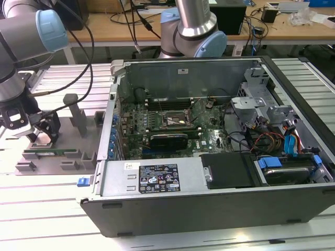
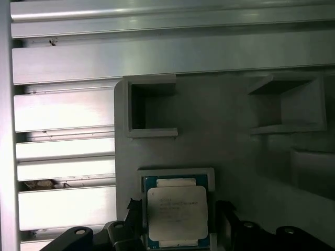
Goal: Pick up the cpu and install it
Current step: 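Pick up the cpu and move it towards the insertion slot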
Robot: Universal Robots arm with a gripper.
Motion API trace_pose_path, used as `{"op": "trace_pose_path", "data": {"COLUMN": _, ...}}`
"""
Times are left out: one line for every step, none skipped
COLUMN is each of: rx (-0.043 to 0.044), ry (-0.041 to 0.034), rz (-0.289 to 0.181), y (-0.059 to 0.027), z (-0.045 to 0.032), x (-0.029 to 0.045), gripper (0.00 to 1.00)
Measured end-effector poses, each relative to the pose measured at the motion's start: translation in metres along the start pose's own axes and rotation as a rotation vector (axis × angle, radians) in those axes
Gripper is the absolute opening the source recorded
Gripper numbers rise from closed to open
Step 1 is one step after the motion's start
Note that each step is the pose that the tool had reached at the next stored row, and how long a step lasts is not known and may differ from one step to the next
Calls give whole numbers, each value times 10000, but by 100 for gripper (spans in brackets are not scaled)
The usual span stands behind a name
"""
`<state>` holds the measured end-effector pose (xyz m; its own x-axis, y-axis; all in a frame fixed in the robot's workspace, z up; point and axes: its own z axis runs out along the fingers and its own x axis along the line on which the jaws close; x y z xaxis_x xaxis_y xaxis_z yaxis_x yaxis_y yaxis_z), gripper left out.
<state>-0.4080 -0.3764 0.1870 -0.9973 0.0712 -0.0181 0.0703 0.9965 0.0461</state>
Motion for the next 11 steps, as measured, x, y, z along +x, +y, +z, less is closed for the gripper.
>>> {"op": "trace_pose_path", "data": {"rx": -1, "ry": -1, "rz": -2, "y": 10, "z": 2, "x": 0, "gripper": 66}}
{"op": "trace_pose_path", "data": {"rx": -1, "ry": -2, "rz": -2, "y": 16, "z": 3, "x": 0, "gripper": 66}}
{"op": "trace_pose_path", "data": {"rx": 0, "ry": 0, "rz": -1, "y": 22, "z": 3, "x": 1, "gripper": 66}}
{"op": "trace_pose_path", "data": {"rx": -1, "ry": -1, "rz": -1, "y": 27, "z": 4, "x": 2, "gripper": 66}}
{"op": "trace_pose_path", "data": {"rx": 0, "ry": 0, "rz": -3, "y": 30, "z": 5, "x": 3, "gripper": 66}}
{"op": "trace_pose_path", "data": {"rx": 0, "ry": 0, "rz": -5, "y": 31, "z": 5, "x": 3, "gripper": 66}}
{"op": "trace_pose_path", "data": {"rx": 0, "ry": 1, "rz": -13, "y": 31, "z": 5, "x": 3, "gripper": 66}}
{"op": "trace_pose_path", "data": {"rx": 1, "ry": 4, "rz": -75, "y": 32, "z": 5, "x": 4, "gripper": 66}}
{"op": "trace_pose_path", "data": {"rx": 1, "ry": 7, "rz": -156, "y": 32, "z": 5, "x": 4, "gripper": 66}}
{"op": "trace_pose_path", "data": {"rx": 4, "ry": 10, "rz": -264, "y": 34, "z": 6, "x": 4, "gripper": 66}}
{"op": "trace_pose_path", "data": {"rx": 22, "ry": 11, "rz": -310, "y": 35, "z": 7, "x": 5, "gripper": 66}}
